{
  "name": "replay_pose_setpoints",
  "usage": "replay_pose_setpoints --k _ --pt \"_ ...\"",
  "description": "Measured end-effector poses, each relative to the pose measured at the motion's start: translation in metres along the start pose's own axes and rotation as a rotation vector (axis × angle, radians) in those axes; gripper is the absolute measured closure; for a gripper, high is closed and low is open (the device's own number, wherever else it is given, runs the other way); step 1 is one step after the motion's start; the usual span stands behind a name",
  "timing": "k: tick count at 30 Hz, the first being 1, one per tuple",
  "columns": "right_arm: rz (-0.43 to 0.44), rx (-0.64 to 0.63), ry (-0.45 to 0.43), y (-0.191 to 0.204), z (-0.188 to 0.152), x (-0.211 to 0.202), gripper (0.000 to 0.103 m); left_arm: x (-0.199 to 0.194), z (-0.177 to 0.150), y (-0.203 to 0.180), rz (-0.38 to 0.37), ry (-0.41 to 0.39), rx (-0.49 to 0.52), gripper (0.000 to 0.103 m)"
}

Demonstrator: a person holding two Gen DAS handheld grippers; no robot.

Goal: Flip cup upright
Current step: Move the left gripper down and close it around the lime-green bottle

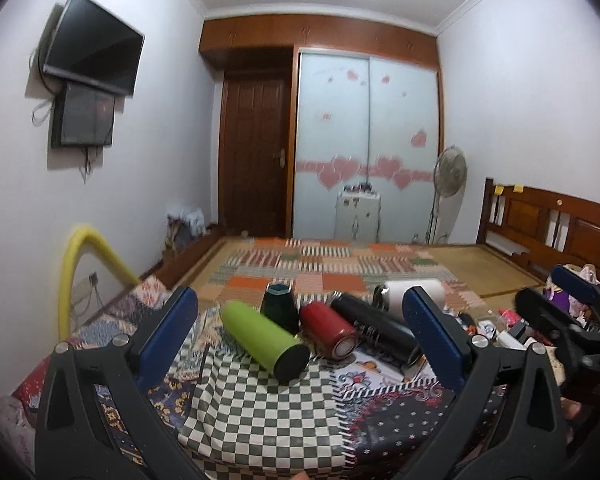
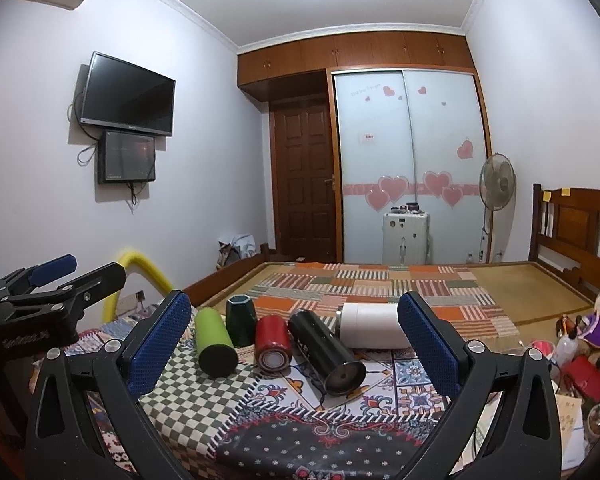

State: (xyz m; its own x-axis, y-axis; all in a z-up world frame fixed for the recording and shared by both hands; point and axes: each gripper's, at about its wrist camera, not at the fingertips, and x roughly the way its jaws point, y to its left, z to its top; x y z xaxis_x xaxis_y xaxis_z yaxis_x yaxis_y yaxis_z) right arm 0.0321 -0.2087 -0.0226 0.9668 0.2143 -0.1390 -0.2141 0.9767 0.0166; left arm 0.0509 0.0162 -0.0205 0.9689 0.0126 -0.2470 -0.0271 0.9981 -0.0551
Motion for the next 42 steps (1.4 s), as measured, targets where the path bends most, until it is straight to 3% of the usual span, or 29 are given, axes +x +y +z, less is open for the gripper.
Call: replay_pose_setpoints --k 6,12,20,28,33,42 --pt "-0.027 0.001 0.046 -0.013 -0.011 0.02 0.0 0.074 -0.007 0.03 -0.004 0.229 -0.071 0.0" --pt "-0.052 0.005 0.09 -0.026 -0.018 0.039 0.0 0.152 -0.024 0.061 0.09 0.414 -0.149 0.006" --pt "-0.071 0.005 0.145 -0.037 -0.027 0.066 0.0 0.238 -0.04 0.077 0.031 0.633 -0.234 0.01" --pt "-0.058 0.013 0.181 -0.043 -0.037 0.082 0.0 0.282 -0.054 0.094 0.036 0.747 -0.372 0.014" --pt "-0.054 0.02 0.191 -0.047 -0.04 0.088 0.0 0.302 -0.067 0.098 0.031 0.831 -0.425 0.021" --pt "-0.056 0.015 0.196 -0.048 -0.041 0.088 0.0 0.308 -0.071 0.103 0.017 0.861 -0.45 0.025"
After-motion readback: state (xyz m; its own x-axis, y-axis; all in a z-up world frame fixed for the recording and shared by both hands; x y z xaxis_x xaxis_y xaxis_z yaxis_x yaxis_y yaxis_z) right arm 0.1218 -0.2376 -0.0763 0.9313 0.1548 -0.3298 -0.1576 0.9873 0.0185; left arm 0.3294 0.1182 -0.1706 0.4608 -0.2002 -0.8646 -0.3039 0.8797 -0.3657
